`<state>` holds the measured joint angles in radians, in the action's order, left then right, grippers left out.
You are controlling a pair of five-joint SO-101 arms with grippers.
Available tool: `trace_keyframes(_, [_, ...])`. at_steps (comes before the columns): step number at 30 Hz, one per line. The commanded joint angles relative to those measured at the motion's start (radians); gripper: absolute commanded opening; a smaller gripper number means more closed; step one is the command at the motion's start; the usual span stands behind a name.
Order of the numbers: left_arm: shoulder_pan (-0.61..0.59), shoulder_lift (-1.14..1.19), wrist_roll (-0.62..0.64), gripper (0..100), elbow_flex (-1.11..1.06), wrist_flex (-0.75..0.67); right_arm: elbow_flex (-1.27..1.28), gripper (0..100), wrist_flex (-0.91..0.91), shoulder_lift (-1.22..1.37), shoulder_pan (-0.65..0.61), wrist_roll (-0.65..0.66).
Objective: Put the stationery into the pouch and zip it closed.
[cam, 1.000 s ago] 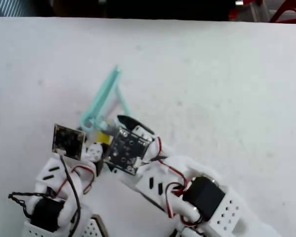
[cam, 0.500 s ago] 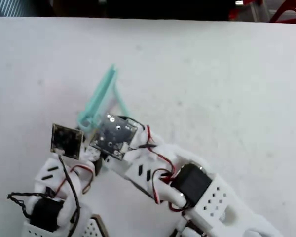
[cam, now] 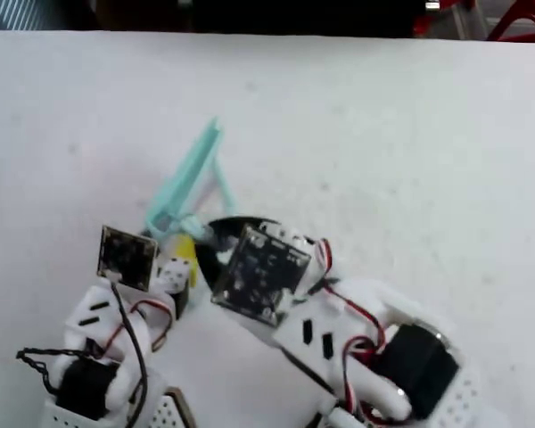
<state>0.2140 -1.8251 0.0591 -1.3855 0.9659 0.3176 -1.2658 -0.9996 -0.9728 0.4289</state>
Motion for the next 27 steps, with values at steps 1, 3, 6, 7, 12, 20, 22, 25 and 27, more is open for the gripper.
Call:
trace_keyframes(1, [-0.008,-0.004,0.009,2,0.011,-0.032,-0.224,1.9,-0.203,0.061,-0.088,0.075])
trace_keyframes(3, [-0.008,-0.004,0.009,2,0.011,-0.032,-0.344,1.9,-0.338,0.128,-0.165,0.118])
trace_keyframes(6, [-0.007,-0.004,0.009,2,0.011,-0.032,-0.48,1.9,-0.463,0.248,-0.288,0.132])
trace_keyframes(7, [-0.005,-0.004,0.009,2,0.011,-0.032,-0.488,1.9,-0.46,0.282,-0.297,0.132])
trace_keyframes(12, [-0.008,-0.004,0.009,2,0.011,-0.032,-0.479,1.9,-0.455,0.407,-0.311,0.14])
trace_keyframes(20, [-0.008,-0.004,0.009,2,0.012,-0.034,-0.423,2.9,-0.423,0.255,-0.044,0.135])
trace_keyframes(22, [-0.008,-0.004,0.009,2,0.011,-0.048,-0.338,6.6,-0.38,0.217,0.001,0.129])
trace_keyframes(25, [-0.008,-0.004,0.009,2,0.011,-0.048,-0.163,17.6,-0.26,0.174,0.035,0.137])
trace_keyframes(27, [-0.008,-0.004,0.009,2,0.011,-0.046,-0.038,23.5,-0.147,0.153,0.051,0.138])
